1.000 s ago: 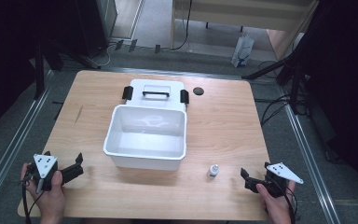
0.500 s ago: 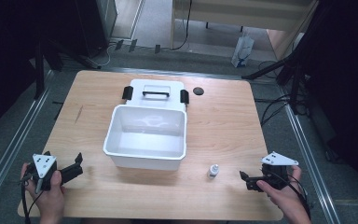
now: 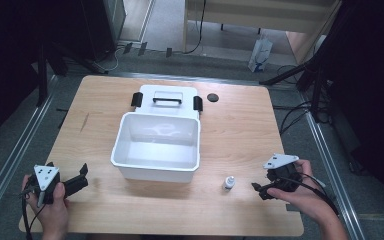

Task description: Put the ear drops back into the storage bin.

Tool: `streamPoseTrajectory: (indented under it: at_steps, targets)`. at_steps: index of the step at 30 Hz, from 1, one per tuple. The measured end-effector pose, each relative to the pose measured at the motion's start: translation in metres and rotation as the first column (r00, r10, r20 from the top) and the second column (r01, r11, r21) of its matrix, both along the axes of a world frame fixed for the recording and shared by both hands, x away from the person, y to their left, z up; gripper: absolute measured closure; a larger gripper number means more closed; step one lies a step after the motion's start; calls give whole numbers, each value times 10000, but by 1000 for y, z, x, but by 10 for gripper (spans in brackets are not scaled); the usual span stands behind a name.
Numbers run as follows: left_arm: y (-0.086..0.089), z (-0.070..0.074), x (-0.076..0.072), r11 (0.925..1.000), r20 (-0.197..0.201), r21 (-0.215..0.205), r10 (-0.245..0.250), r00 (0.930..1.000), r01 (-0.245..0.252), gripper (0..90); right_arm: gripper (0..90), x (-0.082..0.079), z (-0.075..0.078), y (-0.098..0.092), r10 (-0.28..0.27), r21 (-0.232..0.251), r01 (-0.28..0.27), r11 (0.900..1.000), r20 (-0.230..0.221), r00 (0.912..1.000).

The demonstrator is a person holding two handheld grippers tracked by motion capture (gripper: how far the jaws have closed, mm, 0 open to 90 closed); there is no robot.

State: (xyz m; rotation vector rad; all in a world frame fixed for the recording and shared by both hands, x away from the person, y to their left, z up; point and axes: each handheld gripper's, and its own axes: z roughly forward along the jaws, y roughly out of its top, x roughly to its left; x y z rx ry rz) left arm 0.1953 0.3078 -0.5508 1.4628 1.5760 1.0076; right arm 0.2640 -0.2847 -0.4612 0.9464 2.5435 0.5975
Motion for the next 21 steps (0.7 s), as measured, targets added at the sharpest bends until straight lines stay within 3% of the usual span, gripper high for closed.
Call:
streamPoseTrajectory:
  at_steps: [15,21]
  targets:
    - [0,0,0,10000,13,-33,61,10000,-61,0,128,11,19,28,1029,-1182,-1071,9872,-406,9939]
    - [0,0,0,9999,13,-74,94,10000,-94,0,128,16,28,43,1483,-1548,-1594,9750,-806,9856]
